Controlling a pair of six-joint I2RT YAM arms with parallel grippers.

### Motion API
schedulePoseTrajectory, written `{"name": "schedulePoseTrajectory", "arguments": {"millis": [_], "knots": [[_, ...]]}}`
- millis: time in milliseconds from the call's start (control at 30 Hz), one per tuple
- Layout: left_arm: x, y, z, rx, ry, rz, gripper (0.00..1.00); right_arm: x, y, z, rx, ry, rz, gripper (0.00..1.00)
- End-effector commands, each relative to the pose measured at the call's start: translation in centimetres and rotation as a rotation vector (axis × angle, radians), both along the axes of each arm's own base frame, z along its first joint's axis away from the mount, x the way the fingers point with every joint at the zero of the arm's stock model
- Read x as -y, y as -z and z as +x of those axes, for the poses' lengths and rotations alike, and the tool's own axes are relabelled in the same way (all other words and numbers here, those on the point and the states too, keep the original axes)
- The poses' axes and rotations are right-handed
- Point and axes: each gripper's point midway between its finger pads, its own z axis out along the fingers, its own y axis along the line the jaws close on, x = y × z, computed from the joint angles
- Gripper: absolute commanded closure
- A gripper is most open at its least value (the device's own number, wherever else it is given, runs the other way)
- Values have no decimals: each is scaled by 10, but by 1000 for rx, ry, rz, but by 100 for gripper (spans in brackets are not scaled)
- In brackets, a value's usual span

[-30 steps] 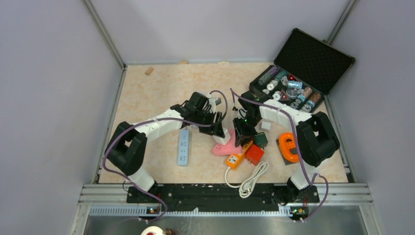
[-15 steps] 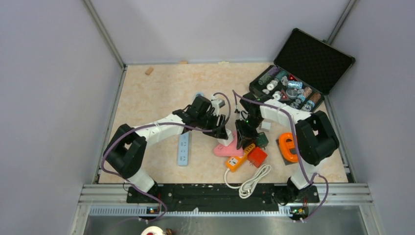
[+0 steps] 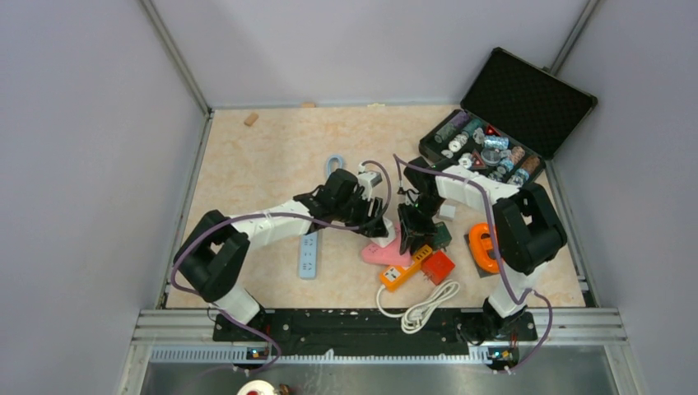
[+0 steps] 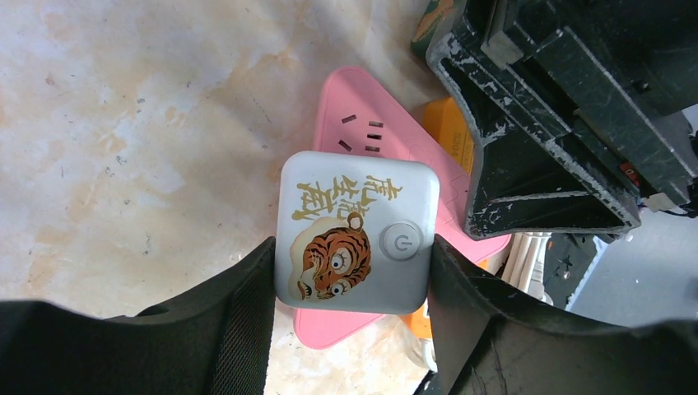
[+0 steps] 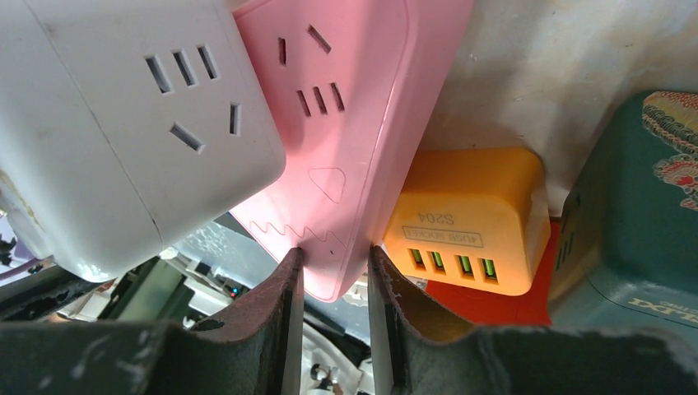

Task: Insert the plug
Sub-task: Press the plug into the socket.

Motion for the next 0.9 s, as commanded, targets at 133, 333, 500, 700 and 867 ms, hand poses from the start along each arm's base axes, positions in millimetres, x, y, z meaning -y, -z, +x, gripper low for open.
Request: {"name": "schedulePoseTrajectory", "arguments": {"millis": [133, 333, 500, 700, 867], "knots": [[-58, 69, -63, -226, -33, 361, 70, 12, 49, 15, 99, -73, -126, 100], [-22, 2, -18, -97, -68, 230, 22, 12, 42, 18, 117, -87, -125, 100], [-11, -43, 7, -45, -111, 140, 1, 6, 34, 26, 145, -100, -98, 98], [-23, -84, 21, -63, -162, -41, 1, -12, -2, 44, 236, -124, 3, 51], [-44, -93, 34, -168, -245, -212, 10, -31, -39, 54, 279, -86, 109, 29]]}}
